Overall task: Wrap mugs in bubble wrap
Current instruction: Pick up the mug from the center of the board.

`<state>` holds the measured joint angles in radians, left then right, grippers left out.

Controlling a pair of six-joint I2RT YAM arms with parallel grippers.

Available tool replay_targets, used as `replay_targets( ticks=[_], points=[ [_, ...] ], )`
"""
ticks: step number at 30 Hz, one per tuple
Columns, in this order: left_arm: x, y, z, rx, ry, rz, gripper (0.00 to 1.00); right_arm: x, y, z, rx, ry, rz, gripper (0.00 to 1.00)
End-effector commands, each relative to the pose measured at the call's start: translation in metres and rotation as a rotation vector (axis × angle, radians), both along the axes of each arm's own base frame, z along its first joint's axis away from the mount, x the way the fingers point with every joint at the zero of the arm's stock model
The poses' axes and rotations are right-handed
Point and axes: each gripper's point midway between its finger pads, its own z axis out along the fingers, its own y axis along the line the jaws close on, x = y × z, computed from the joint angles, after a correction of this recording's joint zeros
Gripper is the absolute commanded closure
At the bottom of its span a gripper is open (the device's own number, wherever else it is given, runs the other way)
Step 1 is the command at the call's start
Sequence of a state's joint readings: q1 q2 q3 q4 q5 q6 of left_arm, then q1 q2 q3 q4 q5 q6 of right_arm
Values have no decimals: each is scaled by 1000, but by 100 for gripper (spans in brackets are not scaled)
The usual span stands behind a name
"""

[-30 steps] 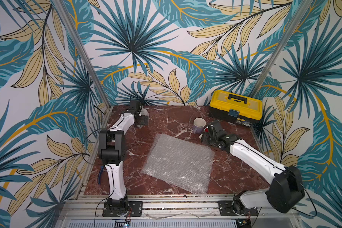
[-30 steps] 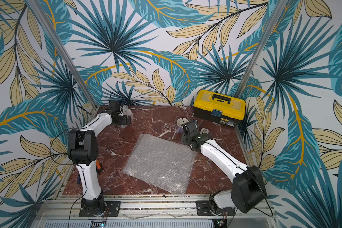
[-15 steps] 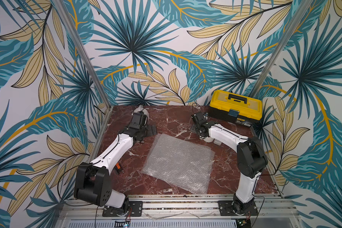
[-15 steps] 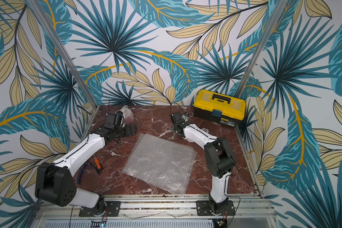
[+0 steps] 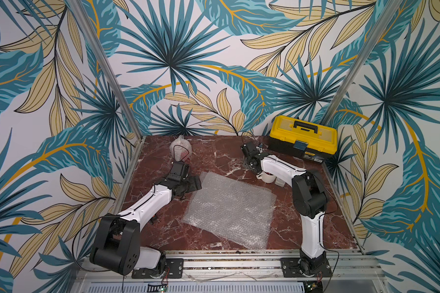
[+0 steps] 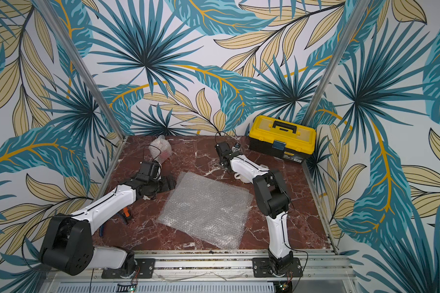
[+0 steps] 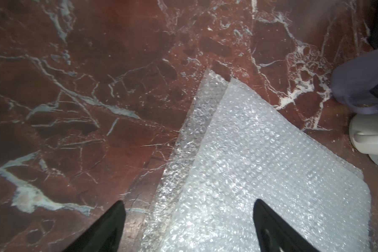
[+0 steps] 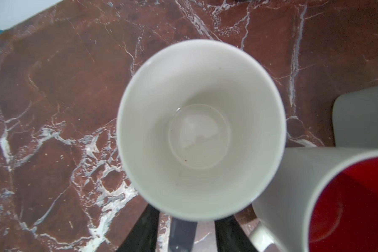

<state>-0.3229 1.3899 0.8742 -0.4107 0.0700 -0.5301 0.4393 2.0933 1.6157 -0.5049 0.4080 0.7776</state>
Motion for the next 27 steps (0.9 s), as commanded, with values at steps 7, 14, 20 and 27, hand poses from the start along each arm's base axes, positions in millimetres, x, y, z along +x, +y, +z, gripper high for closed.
replay_targets(
  ticks=[7,14,20,27],
  points=[
    [10,-96,8,-19,-70,-306,32,8,1,7,10,-15,42,89],
    [36,-127,-22,4,-15,-330,45,7,8,61,68,-141,108,100],
    [53,-124,-50,52,40,-254,50,-19,5,106,127,-225,161,100],
    [52,-92,-87,145,146,-91,50,-62,-7,133,161,-263,184,100]
  ],
)
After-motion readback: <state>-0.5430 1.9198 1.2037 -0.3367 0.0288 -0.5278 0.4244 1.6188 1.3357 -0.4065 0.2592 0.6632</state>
